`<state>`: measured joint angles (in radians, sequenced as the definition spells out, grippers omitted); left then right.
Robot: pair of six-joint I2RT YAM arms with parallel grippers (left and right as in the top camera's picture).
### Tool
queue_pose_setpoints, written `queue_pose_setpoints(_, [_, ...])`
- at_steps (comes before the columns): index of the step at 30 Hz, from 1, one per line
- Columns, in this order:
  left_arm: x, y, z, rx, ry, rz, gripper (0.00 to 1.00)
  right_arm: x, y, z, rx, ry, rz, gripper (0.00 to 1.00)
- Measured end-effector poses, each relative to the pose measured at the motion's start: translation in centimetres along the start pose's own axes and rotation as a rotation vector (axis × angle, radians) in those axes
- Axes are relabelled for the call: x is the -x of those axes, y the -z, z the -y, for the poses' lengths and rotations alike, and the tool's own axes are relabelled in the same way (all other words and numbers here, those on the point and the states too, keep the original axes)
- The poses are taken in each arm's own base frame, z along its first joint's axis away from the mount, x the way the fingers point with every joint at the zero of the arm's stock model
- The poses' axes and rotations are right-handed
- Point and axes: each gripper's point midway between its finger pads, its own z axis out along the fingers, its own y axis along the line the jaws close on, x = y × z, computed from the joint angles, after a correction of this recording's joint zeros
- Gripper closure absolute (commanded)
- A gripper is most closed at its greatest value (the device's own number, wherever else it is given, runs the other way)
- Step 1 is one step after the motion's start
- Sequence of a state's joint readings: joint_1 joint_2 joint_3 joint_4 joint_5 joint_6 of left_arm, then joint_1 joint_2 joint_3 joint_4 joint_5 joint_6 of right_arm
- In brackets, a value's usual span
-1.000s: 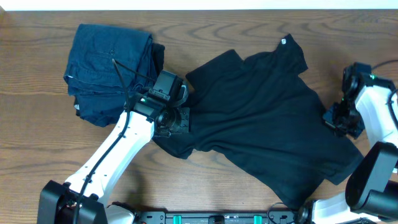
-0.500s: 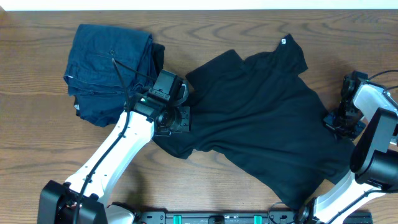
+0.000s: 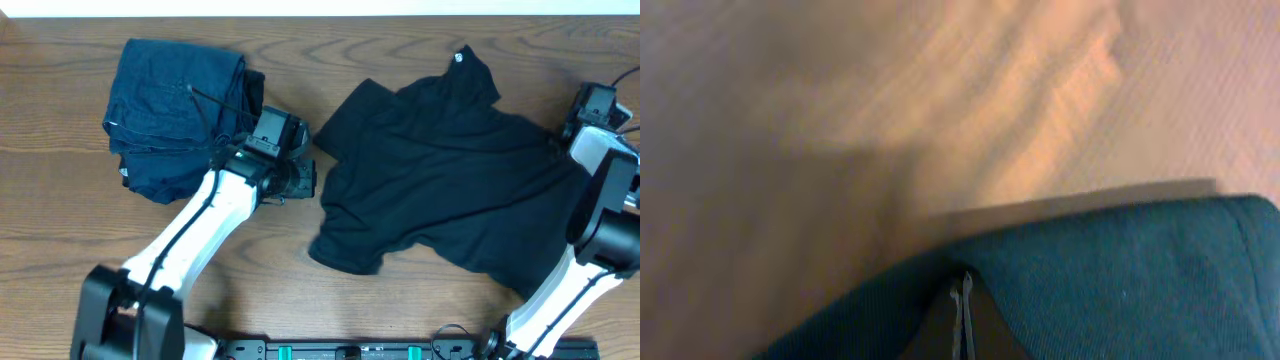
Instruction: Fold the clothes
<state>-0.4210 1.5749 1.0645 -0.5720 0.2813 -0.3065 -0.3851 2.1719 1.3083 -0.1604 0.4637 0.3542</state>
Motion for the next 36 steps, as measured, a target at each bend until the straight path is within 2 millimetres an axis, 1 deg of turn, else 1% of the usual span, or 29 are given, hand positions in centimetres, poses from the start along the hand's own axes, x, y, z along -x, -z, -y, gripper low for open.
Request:
queue_pose_setpoints(4, [0.2, -2.1, -0.4, 0.007, 0.004, -0.018, 0.94, 2.2, -1.1, -2.1, 0.06, 0.009, 0.062, 0.99])
queue_pose_setpoints(8, [0.7, -3.8, -0.7, 0.006, 0.002, -0.015, 0.94, 3.6, -1.2, -3.6, 0.107, 0.067, 0.051, 0.99])
queue_pose_setpoints(10, [1.2, -4.1, -0.5, -0.001, -0.012, 0.003, 0.94, 3.8, -1.0, -4.2, 0.125, 0.109, 0.001, 0.99])
queue_pose_setpoints(13, [2.5, -3.5, 0.2, -0.013, -0.03, 0.034, 0.94, 3.4, 0.0, -4.9, 0.165, 0.162, -0.109, 0.98])
queue_pose_setpoints(14, [3.3, -3.1, 0.7, -0.022, -0.041, 0.054, 0.94, 3.1, 0.5, -5.1, 0.181, 0.18, -0.154, 0.93])
queue_pose_setpoints(16, [5.6, -1.9, 2.2, -0.048, -0.081, 0.119, 0.94, 2.2, 1.7, -5.3, 0.213, 0.21, -0.254, 0.72])
queue_pose_setpoints(18, [8.1, -0.6, 3.9, -0.08, -0.128, 0.2, 0.94, 2.2, 3.6, -5.6, 0.253, 0.234, -0.326, 0.61])
queue_pose_setpoints(19, [9.3, 0.0, 4.7, -0.099, -0.153, 0.249, 0.94, 2.7, 4.4, -5.8, 0.275, 0.233, -0.338, 0.53])
queue_pose_setpoints(20, [10.1, 0.3, 5.3, -0.112, -0.168, 0.28, 0.94, 3.4, 5.4, -6.0, 0.295, 0.228, -0.343, 0.32])
queue_pose_setpoints(22, [11.4, 1.0, 6.5, -0.138, -0.201, 0.345, 0.93, 4.8, 7.2, -6.2, 0.329, 0.225, -0.343, 0.13])
queue_pose_setpoints(23, [12.0, 1.1, 6.9, -0.148, -0.216, 0.372, 0.94, 5.3, 8.2, -6.2, 0.345, 0.222, -0.346, 0.01])
queue_pose_setpoints(26, [13.7, 1.2, 8.2, -0.181, -0.25, 0.451, 0.94, 6.4, 10.7, -5.8, 0.373, 0.219, -0.338, 0.01])
queue_pose_setpoints(28, [14.6, 0.3, 8.6, -0.194, -0.264, 0.483, 0.94, 7.3, 11.8, -5.7, 0.389, 0.212, -0.316, 0.01])
queue_pose_setpoints(30, [15.3, -1.5, 8.7, -0.203, -0.273, 0.497, 0.93, 7.7, 12.4, -5.6, 0.399, 0.208, -0.303, 0.01])
queue_pose_setpoints(32, [15.7, -3.6, 8.8, -0.228, -0.278, 0.504, 0.93, 7.8, 12.5, -5.7, 0.404, 0.207, -0.3, 0.01])
queue_pose_setpoints(36, [15.1, -8.0, 8.1, -0.254, -0.261, 0.458, 0.93, 7.8, 12.6, -5.7, 0.406, 0.207, -0.304, 0.01])
